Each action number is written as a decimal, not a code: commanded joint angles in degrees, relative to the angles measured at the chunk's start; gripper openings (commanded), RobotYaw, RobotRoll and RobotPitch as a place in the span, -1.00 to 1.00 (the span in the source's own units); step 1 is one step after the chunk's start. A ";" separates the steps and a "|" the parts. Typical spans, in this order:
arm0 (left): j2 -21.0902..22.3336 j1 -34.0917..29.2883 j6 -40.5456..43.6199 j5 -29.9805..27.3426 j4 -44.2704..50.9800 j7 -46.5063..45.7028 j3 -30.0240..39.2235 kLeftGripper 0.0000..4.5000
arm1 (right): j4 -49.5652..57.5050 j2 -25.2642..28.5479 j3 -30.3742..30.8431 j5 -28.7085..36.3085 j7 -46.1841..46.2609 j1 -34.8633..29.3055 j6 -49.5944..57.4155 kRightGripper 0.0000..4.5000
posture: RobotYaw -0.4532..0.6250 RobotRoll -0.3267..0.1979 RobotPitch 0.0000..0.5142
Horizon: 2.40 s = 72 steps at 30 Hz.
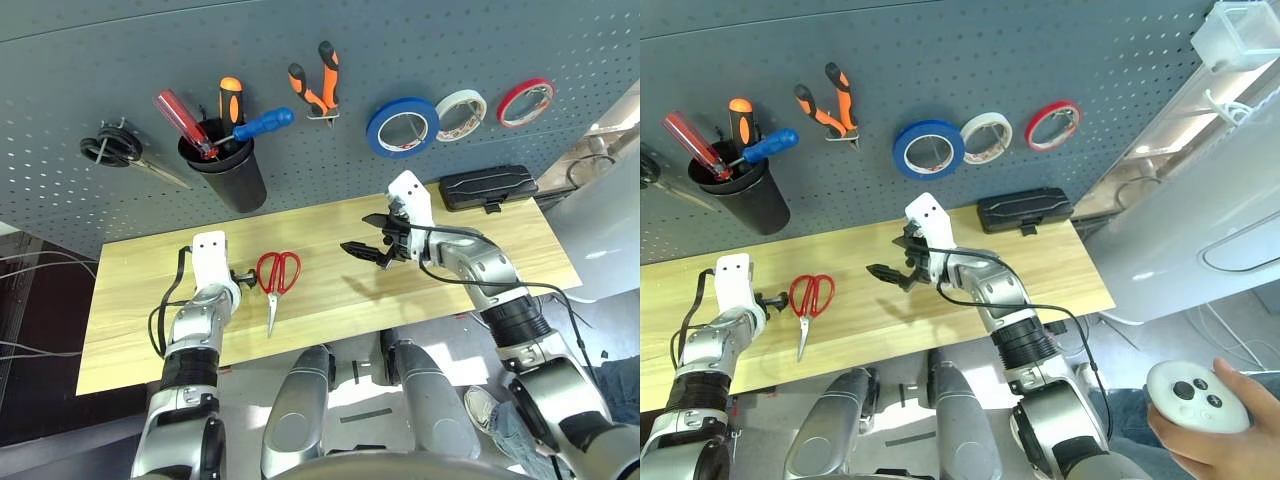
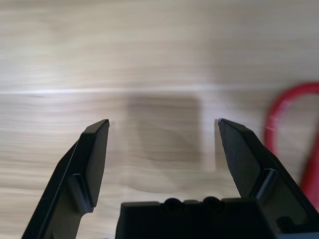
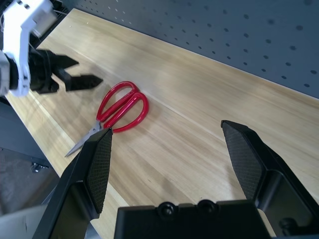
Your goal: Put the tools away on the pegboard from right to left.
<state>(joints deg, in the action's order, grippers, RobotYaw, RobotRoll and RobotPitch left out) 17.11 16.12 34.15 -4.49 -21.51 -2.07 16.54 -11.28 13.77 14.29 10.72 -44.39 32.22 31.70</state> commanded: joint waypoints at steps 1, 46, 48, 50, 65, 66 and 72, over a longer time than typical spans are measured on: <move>0.40 -1.78 1.81 -0.52 1.56 0.94 0.02 0.99 | 0.56 -0.08 0.64 -0.02 -0.14 -1.20 0.77 1.00 | -0.02 0.25 0.16; -2.51 -0.51 7.90 -2.00 3.54 9.09 -10.19 0.99 | -0.02 0.09 0.52 -0.06 -0.05 -1.04 2.31 1.00 | -0.05 0.25 0.17; -2.04 -0.12 7.39 -0.47 2.14 9.00 -11.97 0.99 | -0.04 0.07 0.50 -0.06 -0.04 -1.03 2.32 1.00 | -0.05 0.25 0.17; -1.57 0.62 6.91 0.97 0.43 8.74 -13.45 0.99 | -0.11 0.00 0.49 -0.06 -0.04 -0.97 2.31 1.00 | -0.05 0.25 0.17; -0.70 3.47 2.08 5.24 -3.56 14.43 -20.32 -0.66 | -0.93 -0.69 0.33 -0.12 0.08 -0.30 1.74 1.00 | -0.05 0.25 0.13; -0.59 2.99 0.98 5.17 -2.94 14.74 -20.18 -0.80 | -1.05 -0.75 0.32 -0.13 0.09 -0.24 1.66 1.00 | -0.05 0.25 0.12; 1.19 -5.69 -8.50 4.85 8.78 13.75 -16.59 -0.99 | -1.16 -1.02 0.03 -0.05 -0.18 0.39 0.52 1.00 | -0.03 0.25 0.10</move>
<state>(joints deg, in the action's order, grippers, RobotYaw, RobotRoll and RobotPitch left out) 17.50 12.28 27.69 0.35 -15.12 12.34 -1.63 -12.02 13.01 14.06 10.73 -44.37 32.79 32.90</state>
